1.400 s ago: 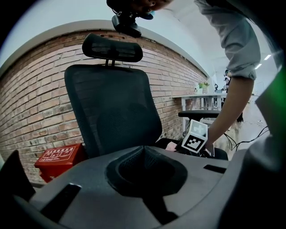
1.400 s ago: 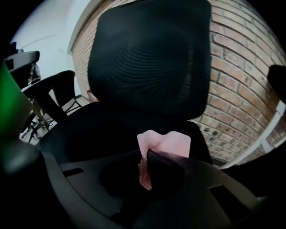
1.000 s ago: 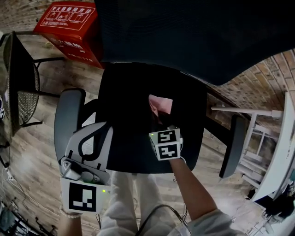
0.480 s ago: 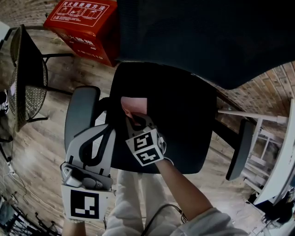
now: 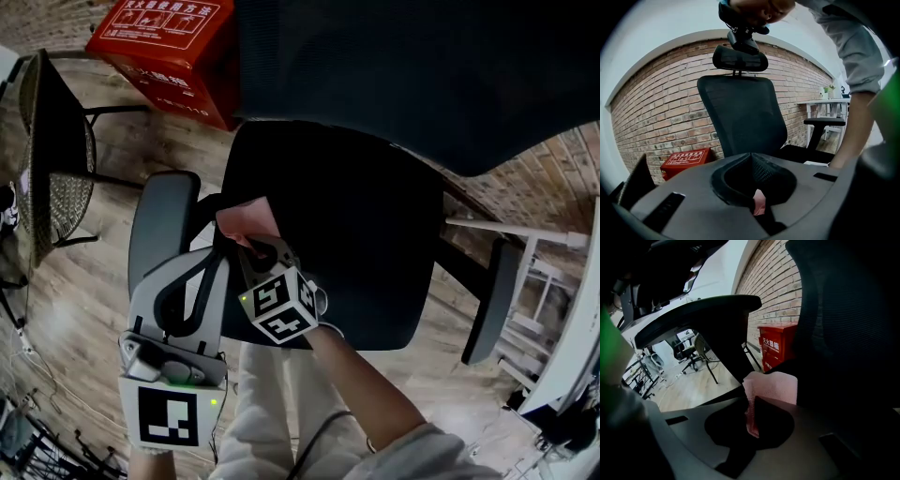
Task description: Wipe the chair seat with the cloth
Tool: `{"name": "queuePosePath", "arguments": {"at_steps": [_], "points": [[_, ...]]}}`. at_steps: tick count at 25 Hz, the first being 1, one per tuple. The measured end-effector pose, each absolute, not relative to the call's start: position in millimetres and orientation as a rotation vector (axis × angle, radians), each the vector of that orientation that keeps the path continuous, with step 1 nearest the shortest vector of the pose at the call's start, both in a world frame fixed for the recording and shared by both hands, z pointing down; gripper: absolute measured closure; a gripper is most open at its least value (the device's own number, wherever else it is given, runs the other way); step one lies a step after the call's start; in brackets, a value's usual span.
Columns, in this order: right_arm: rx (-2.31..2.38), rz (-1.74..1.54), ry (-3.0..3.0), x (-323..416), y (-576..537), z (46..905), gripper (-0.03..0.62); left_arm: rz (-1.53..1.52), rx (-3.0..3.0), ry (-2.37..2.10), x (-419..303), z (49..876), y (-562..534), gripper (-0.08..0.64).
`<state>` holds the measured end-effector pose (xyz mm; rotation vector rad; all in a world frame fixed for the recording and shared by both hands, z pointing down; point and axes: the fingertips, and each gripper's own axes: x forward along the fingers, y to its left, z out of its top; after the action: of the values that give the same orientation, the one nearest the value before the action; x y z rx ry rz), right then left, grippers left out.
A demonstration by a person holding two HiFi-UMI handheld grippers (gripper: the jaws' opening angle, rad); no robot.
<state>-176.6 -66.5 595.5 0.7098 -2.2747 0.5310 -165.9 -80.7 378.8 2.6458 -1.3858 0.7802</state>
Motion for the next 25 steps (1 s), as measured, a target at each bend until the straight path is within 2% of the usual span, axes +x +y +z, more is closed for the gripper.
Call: {"name": "queuePosePath", "arguments": {"at_steps": [8,25], "points": [[0.868,0.604,-2.163,-104,-61,607,0.537,0.779,2.674,-1.329,-138,385,-82,0.541],[1.382,0.646,-1.757,124,-20,609,0.537,0.811,2.769,-1.146,-64,398,-81,0.541]]}}
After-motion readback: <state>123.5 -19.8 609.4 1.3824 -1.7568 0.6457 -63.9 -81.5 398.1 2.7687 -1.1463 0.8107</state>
